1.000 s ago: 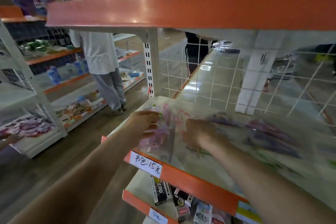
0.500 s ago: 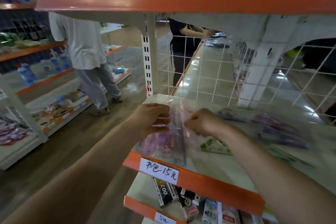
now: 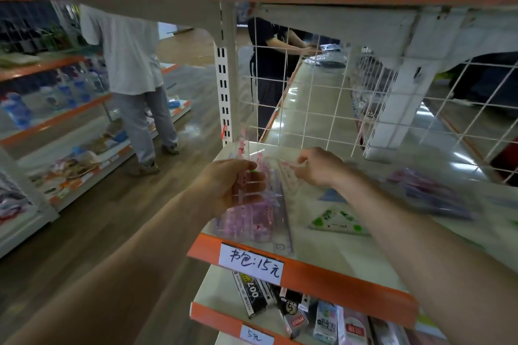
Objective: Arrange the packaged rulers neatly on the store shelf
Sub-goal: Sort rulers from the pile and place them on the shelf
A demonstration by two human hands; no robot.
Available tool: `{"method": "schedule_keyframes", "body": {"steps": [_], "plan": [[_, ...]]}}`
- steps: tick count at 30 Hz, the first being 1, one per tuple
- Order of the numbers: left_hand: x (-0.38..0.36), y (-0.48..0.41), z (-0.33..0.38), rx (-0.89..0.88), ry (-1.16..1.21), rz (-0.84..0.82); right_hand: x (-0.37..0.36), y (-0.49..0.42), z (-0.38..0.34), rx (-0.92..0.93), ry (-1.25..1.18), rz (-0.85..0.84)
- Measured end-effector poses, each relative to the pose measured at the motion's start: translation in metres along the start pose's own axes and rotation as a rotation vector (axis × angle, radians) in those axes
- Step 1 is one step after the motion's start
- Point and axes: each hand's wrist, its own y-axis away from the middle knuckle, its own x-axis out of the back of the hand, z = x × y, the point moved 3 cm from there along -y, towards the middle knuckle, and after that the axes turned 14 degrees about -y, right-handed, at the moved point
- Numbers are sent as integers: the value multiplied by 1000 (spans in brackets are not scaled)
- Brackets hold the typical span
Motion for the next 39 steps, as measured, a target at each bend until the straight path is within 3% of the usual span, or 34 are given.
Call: {"method": "schedule_keyframes", "body": {"steps": [7, 14, 17, 20, 25, 34, 39], "plan": [[9, -6, -2, 6, 11, 16, -30, -26, 1, -116, 241, -53], [13, -10, -4, 38, 15, 14, -30, -30, 1, -170, 221, -80], [12, -11, -4, 51, 22, 3, -24, -20, 1, -131, 250, -57], [11, -12, -3, 61, 22, -5, -25, -6, -7, 22, 296, 25], [10, -13, -5, 80, 31, -26, -36, 9, -26, -5, 340, -119], [12, -9, -10, 108, 84, -24, -42, 14, -35, -205, 145, -368], [12, -10, -12, 110, 94, -37, -46, 22, -33, -249, 5, -369]]}}
